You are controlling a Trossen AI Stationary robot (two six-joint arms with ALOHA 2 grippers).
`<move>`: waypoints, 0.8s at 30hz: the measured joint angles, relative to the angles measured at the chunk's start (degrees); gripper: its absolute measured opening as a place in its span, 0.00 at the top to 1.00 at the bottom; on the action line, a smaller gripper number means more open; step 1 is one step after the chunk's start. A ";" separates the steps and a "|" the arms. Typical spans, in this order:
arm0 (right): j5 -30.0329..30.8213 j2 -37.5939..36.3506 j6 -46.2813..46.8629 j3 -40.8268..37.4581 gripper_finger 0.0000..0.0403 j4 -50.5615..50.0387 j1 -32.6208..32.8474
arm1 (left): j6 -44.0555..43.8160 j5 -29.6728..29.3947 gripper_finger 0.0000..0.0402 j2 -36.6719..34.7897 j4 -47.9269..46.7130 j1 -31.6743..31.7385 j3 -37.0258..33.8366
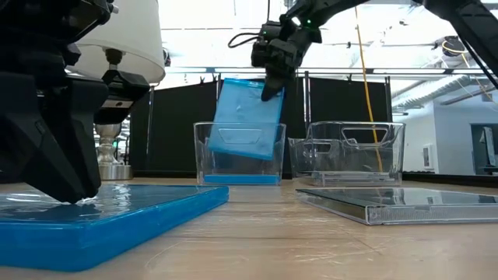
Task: Pick & place jewel cases by type
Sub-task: Put the top blue CD case into the left transparent bin
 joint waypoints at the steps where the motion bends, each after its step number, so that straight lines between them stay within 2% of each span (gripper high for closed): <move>1: 0.02 -0.02 -0.11 0.00 0.94 0.04 0.24 | -0.04 -0.01 0.88 0.00 0.00 0.03 0.00; 13: -1.42 0.00 0.37 -3.81 0.94 -0.03 3.12 | -0.16 -1.28 0.88 0.00 -0.11 0.20 -0.01; 21: -1.63 -0.35 0.94 -11.14 0.93 8.34 2.78 | -1.08 -1.28 0.88 0.00 -0.11 0.20 -0.02; 24: 1.13 -0.26 -0.36 -12.40 0.91 10.40 2.99 | -1.68 -1.15 0.88 0.00 -0.11 0.20 -0.02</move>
